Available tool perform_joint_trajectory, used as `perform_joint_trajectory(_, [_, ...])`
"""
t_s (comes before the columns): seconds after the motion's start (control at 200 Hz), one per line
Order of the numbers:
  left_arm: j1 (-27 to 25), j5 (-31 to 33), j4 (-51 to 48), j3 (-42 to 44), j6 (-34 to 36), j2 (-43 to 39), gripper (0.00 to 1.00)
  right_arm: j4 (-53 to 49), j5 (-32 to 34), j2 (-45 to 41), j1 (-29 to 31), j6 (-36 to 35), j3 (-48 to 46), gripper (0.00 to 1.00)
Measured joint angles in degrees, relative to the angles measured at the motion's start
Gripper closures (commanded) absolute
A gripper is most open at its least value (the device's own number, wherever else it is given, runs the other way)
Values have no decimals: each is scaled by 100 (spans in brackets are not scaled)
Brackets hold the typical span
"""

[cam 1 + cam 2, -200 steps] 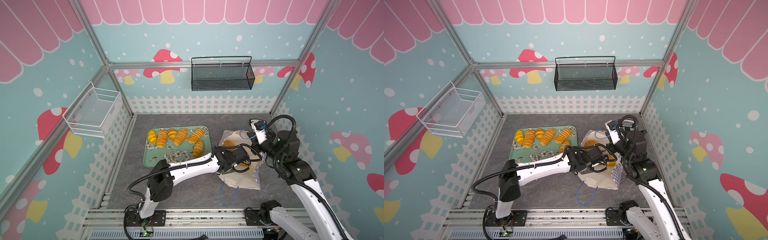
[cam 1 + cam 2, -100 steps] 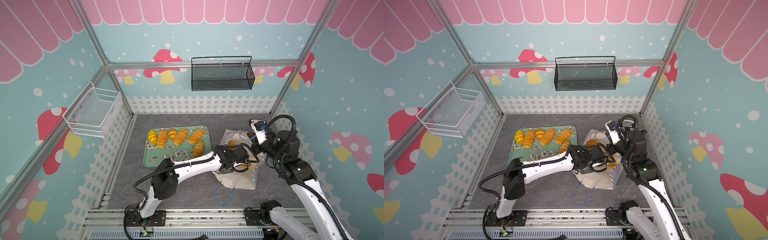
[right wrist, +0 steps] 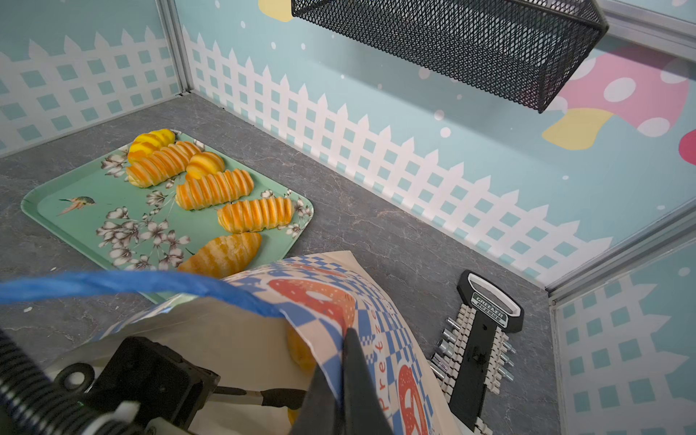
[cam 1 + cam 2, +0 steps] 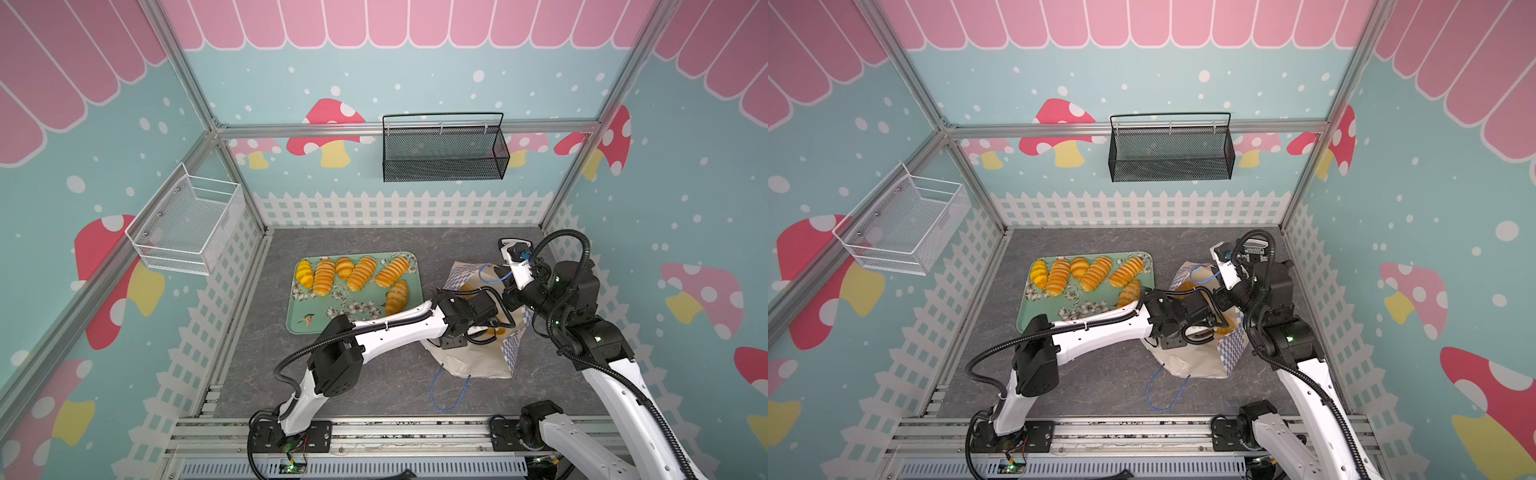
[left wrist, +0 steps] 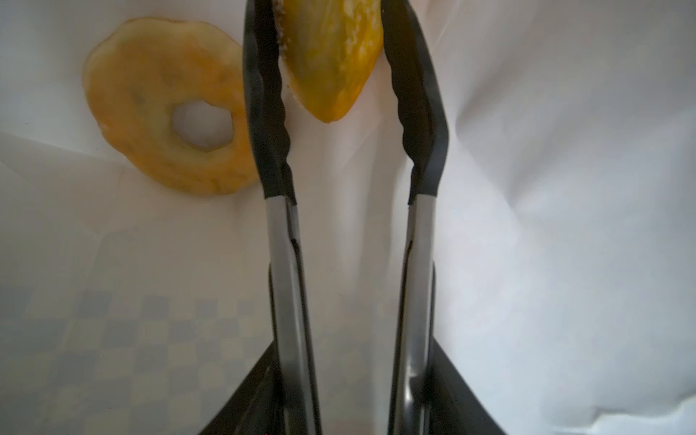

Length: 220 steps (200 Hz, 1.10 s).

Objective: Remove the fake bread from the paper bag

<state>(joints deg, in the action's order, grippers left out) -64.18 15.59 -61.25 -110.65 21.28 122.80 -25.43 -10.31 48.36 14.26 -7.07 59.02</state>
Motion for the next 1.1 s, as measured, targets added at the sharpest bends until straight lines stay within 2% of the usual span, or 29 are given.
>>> perform_joint_trajectory(0.19, [0,-46,2,0,0,0,55,0,-2,0,0,0,0,100])
perform_joint_trajectory(0.395, [17,2,11,-24,-9,-11,73,0,-4,-2,0,4,0,100])
perform_joint_trajectory(0.525, [68,92,20,-24,-17,-68,81,0,-4,-2,0,11,9,100])
perform_joint_trajectory(0.961, [24,136,22,284,157,-804,89,-24,17,0,7,26,39,100])
perform_joint_trajectory(1.101, [-13,323,28,341,223,-1082,91,-17,7,7,7,26,39,100])
